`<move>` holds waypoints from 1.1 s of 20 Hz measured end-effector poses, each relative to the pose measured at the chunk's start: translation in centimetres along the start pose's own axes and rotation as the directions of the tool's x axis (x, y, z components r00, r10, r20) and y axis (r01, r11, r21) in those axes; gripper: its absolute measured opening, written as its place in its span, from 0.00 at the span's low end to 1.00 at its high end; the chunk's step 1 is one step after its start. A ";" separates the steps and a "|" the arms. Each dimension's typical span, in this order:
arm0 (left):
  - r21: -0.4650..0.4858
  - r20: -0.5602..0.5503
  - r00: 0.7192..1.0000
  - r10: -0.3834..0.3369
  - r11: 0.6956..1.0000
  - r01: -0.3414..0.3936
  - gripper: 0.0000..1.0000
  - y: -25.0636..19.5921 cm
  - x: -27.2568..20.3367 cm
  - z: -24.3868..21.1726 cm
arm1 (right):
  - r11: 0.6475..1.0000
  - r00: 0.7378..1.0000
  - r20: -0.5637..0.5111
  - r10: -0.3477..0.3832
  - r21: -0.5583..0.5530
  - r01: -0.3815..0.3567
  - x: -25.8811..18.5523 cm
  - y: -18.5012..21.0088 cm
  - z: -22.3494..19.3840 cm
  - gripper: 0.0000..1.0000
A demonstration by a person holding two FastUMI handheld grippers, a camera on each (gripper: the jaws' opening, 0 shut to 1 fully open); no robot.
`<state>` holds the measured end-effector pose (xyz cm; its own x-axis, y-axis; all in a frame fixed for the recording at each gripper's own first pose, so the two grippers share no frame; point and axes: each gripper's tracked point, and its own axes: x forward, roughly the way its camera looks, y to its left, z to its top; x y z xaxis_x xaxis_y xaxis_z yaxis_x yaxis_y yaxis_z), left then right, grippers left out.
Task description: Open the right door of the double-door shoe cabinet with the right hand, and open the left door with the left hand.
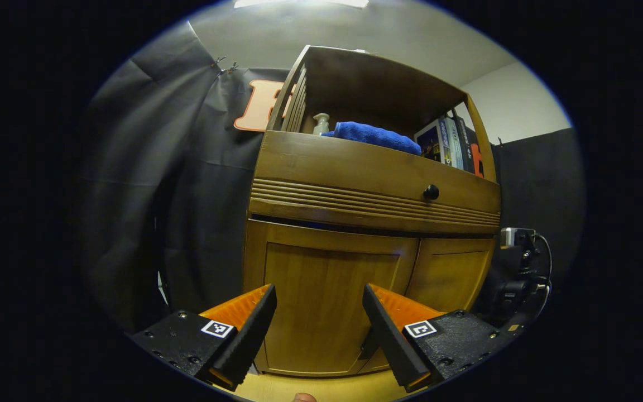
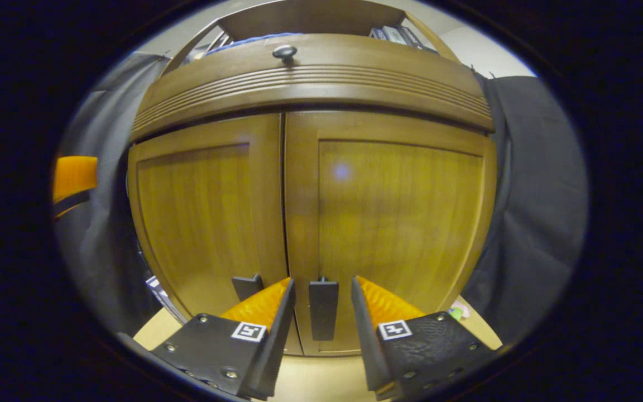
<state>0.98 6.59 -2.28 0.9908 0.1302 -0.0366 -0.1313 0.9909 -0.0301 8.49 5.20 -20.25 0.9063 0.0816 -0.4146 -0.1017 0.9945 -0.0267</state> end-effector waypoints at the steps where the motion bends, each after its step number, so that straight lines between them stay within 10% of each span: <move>1: -0.001 -0.002 1.000 0.002 1.000 -0.002 0.95 0.1 0.1 0.0 | 1.000 1.000 -0.007 -0.001 -0.004 0.001 0.5 0.1 -0.3 0.57; 2: -0.001 -0.003 1.000 0.006 1.000 -0.006 0.96 0.3 0.1 -0.1 | 1.000 1.000 -0.011 -0.013 -0.007 0.013 1.1 -0.2 -0.4 0.56; 3: 0.001 -0.003 1.000 0.010 1.000 -0.010 0.96 0.5 0.2 0.0 | 1.000 1.000 -0.017 -0.013 -0.005 0.013 1.7 -0.2 -0.6 0.34; 8: -0.005 -0.006 1.000 0.024 1.000 -0.024 0.95 1.2 0.2 -0.3 | 0.998 0.999 -0.043 -0.029 0.052 0.031 2.1 -0.4 -1.6 0.27; 22: 0.029 -0.002 1.000 -0.001 1.000 0.001 0.96 1.1 -1.2 -0.4 | 0.987 0.991 -0.020 -0.130 0.092 0.131 -3.3 -2.0 -2.2 0.27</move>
<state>-0.41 7.52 -2.65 0.9909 0.1293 -0.0386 -0.1294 0.9916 -0.0010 4.80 2.82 -20.88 0.9035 -0.0493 -0.4258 0.0558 0.9984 0.0029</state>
